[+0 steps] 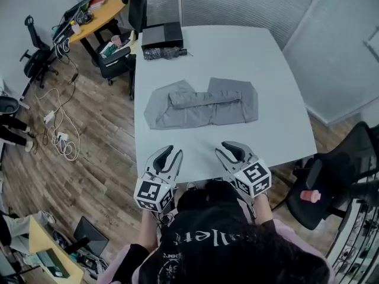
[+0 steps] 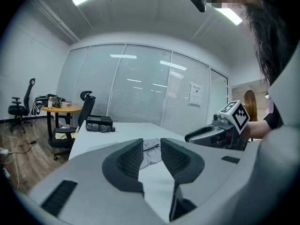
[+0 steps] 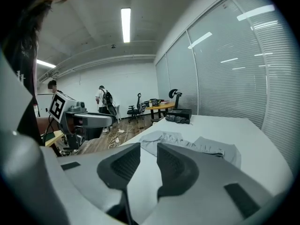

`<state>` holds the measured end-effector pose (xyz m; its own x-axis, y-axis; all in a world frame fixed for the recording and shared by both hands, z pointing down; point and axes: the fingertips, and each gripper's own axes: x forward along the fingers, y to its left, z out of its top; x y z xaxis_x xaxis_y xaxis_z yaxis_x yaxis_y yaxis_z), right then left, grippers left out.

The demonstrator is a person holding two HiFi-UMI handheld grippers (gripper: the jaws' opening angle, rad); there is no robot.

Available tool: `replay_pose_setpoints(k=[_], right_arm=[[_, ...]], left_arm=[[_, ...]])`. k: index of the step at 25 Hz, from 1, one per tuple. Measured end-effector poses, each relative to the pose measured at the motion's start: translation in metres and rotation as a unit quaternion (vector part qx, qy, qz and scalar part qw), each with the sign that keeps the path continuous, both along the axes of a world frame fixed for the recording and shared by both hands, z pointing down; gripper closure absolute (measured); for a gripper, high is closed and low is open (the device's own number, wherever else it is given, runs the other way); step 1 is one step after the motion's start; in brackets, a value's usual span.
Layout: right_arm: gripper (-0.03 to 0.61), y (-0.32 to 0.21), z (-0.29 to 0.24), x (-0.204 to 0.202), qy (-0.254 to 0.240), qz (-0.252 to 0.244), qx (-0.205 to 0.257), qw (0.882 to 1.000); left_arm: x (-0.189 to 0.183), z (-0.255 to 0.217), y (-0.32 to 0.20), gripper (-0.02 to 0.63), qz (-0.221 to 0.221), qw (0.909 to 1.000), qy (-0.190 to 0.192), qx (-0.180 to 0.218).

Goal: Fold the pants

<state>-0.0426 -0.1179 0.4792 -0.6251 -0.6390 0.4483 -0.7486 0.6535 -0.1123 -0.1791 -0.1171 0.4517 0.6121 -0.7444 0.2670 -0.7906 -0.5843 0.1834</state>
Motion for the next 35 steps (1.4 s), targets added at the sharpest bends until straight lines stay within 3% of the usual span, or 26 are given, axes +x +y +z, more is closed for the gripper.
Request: replay_pose_setpoints(k=[9, 15, 25, 35], right_arm=[[0.474, 0.011, -0.008, 0.004, 0.001, 0.001, 0.009, 1.0], [0.519, 0.026, -0.018, 0.014, -0.006, -0.008, 0.025, 1.0], [0.546, 0.083, -0.045, 0.038, -0.019, -0.049, 0.062, 0.997], [0.551, 0.136, -0.048, 0.062, -0.03, -0.081, 0.072, 0.994]], left_arm=[[0.011, -0.013, 0.015, 0.491, -0.002, 0.9999, 0.005, 0.012], [0.031, -0.026, 0.034, 0.499, -0.006, 0.9997, 0.006, 0.021], [0.081, -0.048, 0.087, 0.509, -0.019, 0.9989, 0.007, 0.042], [0.108, -0.055, 0.14, 0.509, -0.05, 0.9973, 0.001, 0.054]])
